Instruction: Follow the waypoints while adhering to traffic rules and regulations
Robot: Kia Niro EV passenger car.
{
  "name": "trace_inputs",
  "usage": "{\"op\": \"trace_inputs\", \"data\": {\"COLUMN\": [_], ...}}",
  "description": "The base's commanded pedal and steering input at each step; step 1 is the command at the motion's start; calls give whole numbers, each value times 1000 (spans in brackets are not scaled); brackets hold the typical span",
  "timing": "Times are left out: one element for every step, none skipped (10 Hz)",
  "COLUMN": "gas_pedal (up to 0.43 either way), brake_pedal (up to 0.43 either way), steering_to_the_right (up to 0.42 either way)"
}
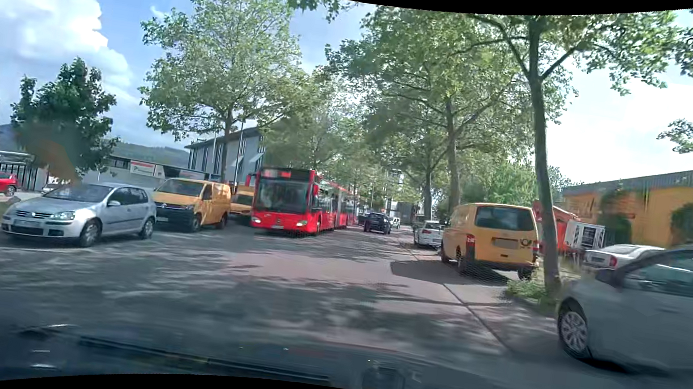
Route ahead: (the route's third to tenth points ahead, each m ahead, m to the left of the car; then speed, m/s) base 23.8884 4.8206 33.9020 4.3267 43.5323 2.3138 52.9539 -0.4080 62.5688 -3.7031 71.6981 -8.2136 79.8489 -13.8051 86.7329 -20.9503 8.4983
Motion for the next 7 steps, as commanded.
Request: {"op": "trace_inputs", "data": {"gas_pedal": [47,47,59,59,67,87,98], "brake_pedal": [0,0,0,0,0,0,0], "steering_to_the_right": [-5,-7,-7,-5,-5,-5,-5]}}
